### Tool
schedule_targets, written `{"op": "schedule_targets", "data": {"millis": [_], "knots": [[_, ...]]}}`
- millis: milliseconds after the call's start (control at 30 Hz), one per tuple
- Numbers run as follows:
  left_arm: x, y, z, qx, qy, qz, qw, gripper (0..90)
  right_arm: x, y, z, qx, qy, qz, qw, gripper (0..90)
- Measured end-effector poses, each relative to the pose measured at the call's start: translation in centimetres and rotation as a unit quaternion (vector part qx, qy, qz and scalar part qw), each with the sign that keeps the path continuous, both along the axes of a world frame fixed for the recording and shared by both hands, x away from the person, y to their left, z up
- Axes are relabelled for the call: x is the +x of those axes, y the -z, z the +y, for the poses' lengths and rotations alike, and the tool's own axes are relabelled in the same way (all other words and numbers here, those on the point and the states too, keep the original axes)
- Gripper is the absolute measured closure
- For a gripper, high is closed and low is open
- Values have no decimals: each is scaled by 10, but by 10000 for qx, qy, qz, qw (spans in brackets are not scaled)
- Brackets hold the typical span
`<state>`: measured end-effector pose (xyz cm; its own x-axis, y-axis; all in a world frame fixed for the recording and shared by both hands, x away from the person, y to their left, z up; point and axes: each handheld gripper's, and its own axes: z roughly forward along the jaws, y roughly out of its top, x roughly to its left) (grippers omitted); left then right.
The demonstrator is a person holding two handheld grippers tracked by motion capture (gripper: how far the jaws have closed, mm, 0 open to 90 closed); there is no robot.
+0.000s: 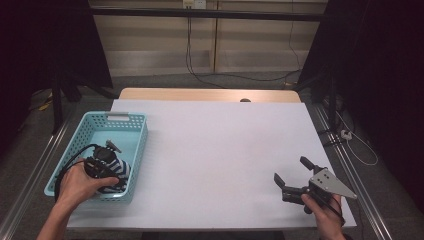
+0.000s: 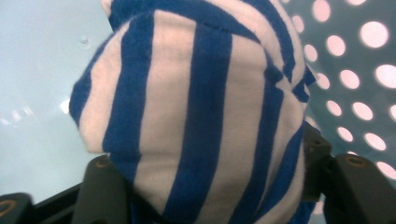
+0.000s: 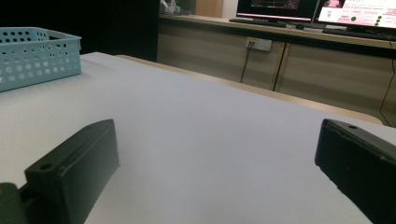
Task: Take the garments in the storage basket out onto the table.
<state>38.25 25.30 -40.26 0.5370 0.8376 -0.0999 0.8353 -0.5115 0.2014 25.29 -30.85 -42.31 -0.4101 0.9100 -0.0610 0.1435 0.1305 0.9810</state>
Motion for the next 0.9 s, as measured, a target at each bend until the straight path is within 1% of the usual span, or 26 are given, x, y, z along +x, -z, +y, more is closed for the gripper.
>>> {"op": "schedule_targets", "data": {"millis": [33, 100, 133, 200, 233, 300, 333, 367, 400, 433, 467, 500, 533, 600, 633, 667, 700, 733, 767, 800, 833, 867, 900], "knots": [[-1, -1, 2, 120, 57, -125, 9998, 415, 0, 0, 0, 2, -5, -1, 10000, 0], [-2, -2, 4, 34, 27, -178, 9998, 418, 0, 0, 0, 0, -6, -4, 10000, 0], [-3, -2, 6, 10, -17, -155, 9999, 418, 0, 0, 0, 4, -5, -10, 10000, 0], [-4, -5, 8, 16, -43, -181, 9998, 419, 0, 0, 0, 16, -20, -7, 10000, 0], [-5, -6, 9, -15, -140, -272, 9995, 419, 0, 0, 0, 6, -21, -8, 10000, 0], [-6, -9, 13, -5, -98, -411, 9991, 419, 0, 0, 1, 7, -32, -8, 10000, 0], [-7, -10, 14, -127, -281, -431, 9986, 419, 0, 0, 1, 11, -33, -7, 10000, 0], [-8, -12, 16, -109, -312, -551, 9979, 419, 0, 0, 1, 9, -32, -6, 10000, 0], [-8, -14, 18, -170, -277, -499, 9982, 419, 0, 0, 1, 8, -29, -5, 10000, 0], [-9, -15, 20, -217, -369, -621, 9972, 419, 0, 0, 0, 7, -27, -8, 10000, 0], [-9, -17, 22, -252, -407, -657, 9967, 418, 0, 0, 0, 3, -25, -6, 10000, 0], [-10, -18, 23, -356, -489, -637, 9961, 418, 1, 0, 0, 2, -24, -5, 10000, 0], [-9, -19, 25, -337, -588, -757, 9948, 416, 1, 0, 0, 4, -25, -4, 10000, 0], [-7, -20, 29, -466, -642, -792, 9937, 412, 1, 0, 1, 12, -40, -3, 10000, 0], [-7, -21, 30, -530, -782, -828, 9921, 412, 0, 0, 1, 16, -41, 0, 10000, 0], [-6, -21, 32, -486, -768, -969, 9911, 411, 1, 0, 1, 15, -37, -11, 10000, 0], [-6, -22, 34, -511, -812, -1016, 9902, 410, 0, 0, 1, 11, -28, -3, 10000, 0], [-7, -23, 34, -572, -879, -1072, 9887, 410, 0, 0, 0, 13, -27, -6, 10000, 0], [-7, -25, 36, -544, -802, -1134, 9888, 410, 0, 0, 0, 14, -27, -5, 10000, 0], [-8, -25, 37, -590, -799, -1169, 9882, 409, 0, 0, 0, 11, -28, -5, 10000, 0], [-9, -26, 36, -643, -900, -1234, 9862, 408, 0, 0, 0, 9, -28, -4, 10000, 0], [-11, -25, 33, -824, -1035, -1176, 9842, 408, 0, 0, 0, 14, -33, -4, 10000, 0], [-10, -27, 37, -723, -775, -1321, 9856, 408, 0, 0, 0, 12, -35, -5, 10000, 0]]}}
